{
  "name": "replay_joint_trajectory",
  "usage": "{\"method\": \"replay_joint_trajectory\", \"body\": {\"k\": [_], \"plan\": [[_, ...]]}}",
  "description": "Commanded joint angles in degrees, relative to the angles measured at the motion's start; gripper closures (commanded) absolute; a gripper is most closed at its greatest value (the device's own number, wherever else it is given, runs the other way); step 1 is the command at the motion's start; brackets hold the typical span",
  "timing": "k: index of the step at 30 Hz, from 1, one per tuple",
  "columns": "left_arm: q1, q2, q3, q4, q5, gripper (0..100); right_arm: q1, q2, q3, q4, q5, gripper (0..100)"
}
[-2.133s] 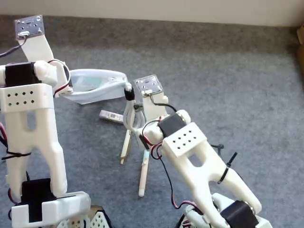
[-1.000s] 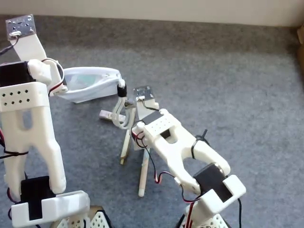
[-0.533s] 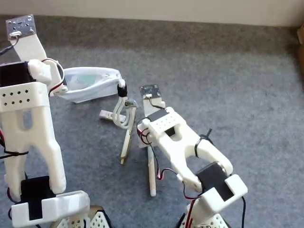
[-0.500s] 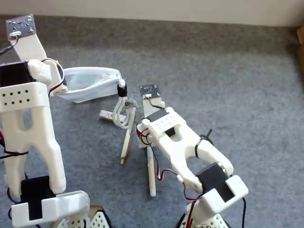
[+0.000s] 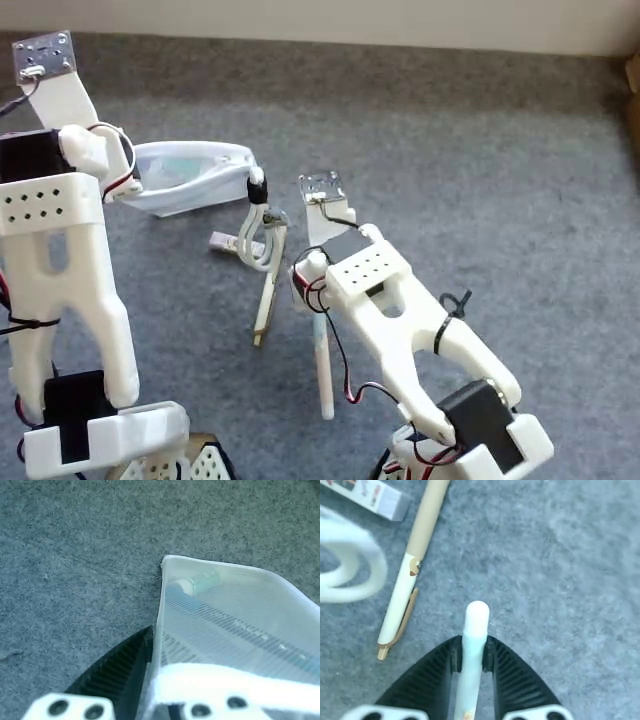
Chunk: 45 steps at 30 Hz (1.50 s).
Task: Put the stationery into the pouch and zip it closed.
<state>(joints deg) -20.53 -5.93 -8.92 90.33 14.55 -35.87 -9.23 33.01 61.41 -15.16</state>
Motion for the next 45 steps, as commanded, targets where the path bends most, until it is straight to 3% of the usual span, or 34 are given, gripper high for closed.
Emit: {"method": "replay_joint_trajectory", "body": {"k": [1, 19, 37, 45], "plan": [[1.4, -0.5, 0.0, -0.4, 0.1, 99, 0.2, -5.7, -0.3, 2.5, -0.2, 99.3], [7.4, -0.4, 0.1, -0.4, 0.1, 99, 0.1, -18.1, -0.2, 9.1, -0.2, 99.3], [7.5, -0.4, 1.3, -0.5, 0.1, 99, -0.4, -34.9, 3.3, 8.6, -0.1, 99.3], [7.5, -0.4, 1.3, -0.5, 0.1, 99, -7.9, -42.7, 2.9, 8.5, -0.2, 99.3]]}}
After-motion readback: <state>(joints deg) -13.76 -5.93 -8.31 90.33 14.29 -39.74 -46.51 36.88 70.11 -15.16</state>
